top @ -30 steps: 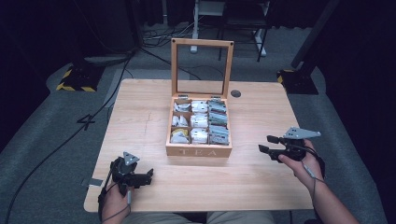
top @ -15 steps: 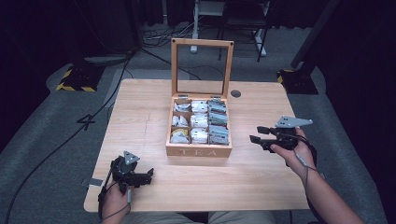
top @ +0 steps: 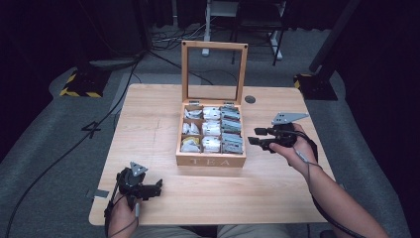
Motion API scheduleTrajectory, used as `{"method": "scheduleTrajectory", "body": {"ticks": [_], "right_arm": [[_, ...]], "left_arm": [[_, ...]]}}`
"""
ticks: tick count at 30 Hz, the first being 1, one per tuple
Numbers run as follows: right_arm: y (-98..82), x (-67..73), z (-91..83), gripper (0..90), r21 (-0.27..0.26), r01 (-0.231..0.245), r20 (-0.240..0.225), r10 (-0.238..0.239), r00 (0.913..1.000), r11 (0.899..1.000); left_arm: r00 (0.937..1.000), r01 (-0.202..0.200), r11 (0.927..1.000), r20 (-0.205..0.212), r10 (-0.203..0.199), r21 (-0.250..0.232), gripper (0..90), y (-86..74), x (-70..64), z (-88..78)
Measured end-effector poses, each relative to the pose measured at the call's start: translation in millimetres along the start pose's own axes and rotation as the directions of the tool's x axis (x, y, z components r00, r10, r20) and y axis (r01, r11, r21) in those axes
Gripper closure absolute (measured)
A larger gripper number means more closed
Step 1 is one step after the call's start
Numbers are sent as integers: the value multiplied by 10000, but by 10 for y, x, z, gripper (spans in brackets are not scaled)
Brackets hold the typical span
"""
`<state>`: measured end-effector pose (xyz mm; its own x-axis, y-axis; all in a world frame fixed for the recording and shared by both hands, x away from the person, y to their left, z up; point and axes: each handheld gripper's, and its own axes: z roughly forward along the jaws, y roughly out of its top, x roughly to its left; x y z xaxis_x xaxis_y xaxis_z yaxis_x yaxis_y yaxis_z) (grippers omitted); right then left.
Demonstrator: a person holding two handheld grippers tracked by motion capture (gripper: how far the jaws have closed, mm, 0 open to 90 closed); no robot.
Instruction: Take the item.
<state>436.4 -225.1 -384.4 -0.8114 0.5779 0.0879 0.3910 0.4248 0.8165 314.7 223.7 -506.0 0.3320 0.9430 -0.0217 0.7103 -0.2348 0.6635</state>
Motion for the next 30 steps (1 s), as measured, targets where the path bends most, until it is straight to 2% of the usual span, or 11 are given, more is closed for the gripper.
{"method": "scheduleTrajectory", "body": {"ticks": [5,12,22,24,30], "right_arm": [[130,71,158,525,273,327,-228,-321,9992,9991],[298,150,316,559,382,32,-460,-14,9989,9993],[470,331,599,573,686,448,-797,-393,9960,9966],[490,358,658,590,822,534,-796,-469,9957,9952],[509,448,835,655,1540,788,-1236,-599,9905,9849]], "left_arm": [[10000,-6,10000,53,6,4,2,-6,0,-5],[9998,-118,9999,172,118,6,0,2,16,3],[9989,-297,9996,352,297,-5,0,37,51,32],[9988,-350,9994,349,350,10,0,42,58,35],[9987,-368,9993,352,366,34,0,46,61,36]]}}
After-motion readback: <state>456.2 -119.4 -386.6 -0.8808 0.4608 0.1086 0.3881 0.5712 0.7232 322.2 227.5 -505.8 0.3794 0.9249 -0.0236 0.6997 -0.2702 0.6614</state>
